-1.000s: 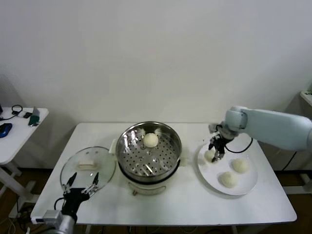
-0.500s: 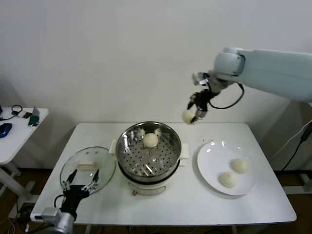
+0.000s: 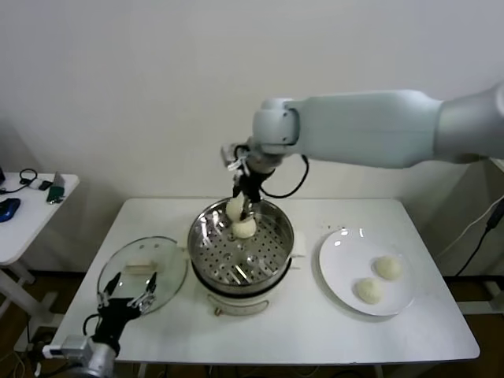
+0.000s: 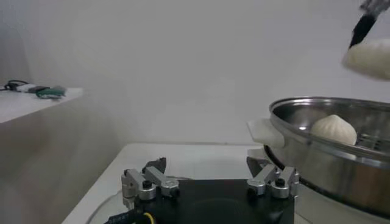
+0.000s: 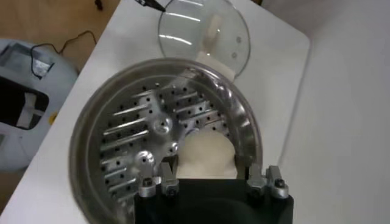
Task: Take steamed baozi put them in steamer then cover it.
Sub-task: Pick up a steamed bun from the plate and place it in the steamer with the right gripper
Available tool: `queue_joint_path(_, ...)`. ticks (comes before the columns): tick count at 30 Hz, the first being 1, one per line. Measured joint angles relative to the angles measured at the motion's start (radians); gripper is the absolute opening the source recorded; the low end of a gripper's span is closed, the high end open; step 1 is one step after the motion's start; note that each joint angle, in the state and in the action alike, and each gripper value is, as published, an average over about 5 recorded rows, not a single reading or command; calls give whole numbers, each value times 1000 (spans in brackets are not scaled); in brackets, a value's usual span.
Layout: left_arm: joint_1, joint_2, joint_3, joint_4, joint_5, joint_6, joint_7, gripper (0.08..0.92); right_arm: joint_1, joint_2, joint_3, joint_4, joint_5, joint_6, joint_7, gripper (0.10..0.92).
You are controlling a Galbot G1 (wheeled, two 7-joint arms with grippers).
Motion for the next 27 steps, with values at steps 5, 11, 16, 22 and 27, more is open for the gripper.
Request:
queue_joint_path(5, 0, 0, -1, 0, 0, 0, 0, 823, -60, 68, -6, -36, -19, -13, 35, 636)
queue_joint_path(11, 0, -1, -1, -1, -1, 0, 0, 823, -118, 130, -15, -76, -39, -25, 67, 636)
queue_joint_path(16, 1, -2, -4, -4, -4, 0, 0, 823, -153, 158, -21, -90, -50, -33, 84, 636)
queue_joint_path(22, 3, -3, -4, -6, -4, 0, 0, 823, -180, 170, -23, -102, -75, -36, 102, 652)
queue_joint_path(27, 1, -4, -4, -10, -4, 2, 1, 823, -184, 165, -15, -100, -94, -28, 108, 771)
